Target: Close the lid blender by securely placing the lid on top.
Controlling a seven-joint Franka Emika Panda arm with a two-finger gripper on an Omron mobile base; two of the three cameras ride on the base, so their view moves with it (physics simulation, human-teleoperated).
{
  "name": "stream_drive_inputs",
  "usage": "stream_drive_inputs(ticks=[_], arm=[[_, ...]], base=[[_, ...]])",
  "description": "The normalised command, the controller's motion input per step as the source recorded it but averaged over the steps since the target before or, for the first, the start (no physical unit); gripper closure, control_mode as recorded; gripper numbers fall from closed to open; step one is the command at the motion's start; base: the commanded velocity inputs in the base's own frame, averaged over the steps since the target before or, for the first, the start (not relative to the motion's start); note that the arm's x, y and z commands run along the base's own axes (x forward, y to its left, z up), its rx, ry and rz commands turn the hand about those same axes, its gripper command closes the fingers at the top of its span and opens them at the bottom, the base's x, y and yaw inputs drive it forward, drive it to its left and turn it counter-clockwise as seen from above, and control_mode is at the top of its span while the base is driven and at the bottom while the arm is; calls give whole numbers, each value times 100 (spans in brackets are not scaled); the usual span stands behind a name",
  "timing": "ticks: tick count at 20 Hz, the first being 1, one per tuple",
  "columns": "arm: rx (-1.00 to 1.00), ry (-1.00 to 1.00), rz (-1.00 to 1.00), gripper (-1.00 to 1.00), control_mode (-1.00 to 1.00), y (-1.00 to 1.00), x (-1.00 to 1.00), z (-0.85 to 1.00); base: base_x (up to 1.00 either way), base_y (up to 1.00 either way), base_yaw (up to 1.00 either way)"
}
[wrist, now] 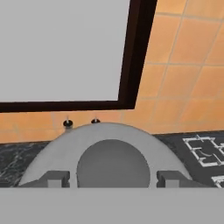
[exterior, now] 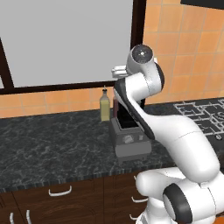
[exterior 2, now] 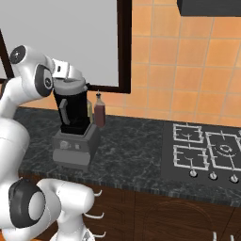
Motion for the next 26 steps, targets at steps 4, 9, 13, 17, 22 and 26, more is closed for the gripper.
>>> stream_drive_inputs(ticks=[4, 9, 13, 17, 22, 26], arm=[[-5, 10, 0, -100, -100, 0, -56, 0], [-5, 7, 0, -100, -100, 0, -86, 0], [-5, -12, 0, -100, -100, 4, -100, -7], [-5, -29, 3, -100, -100, 32, -88, -2], [8, -6, 3, -100, -100, -14, -14, 0], [13, -7, 3, -100, -100, -32, -13, 0]], base=[[0, 0, 0], [0, 0, 0], [0, 0, 0], [0, 0, 0], [0, 0, 0], [0, 0, 0]])
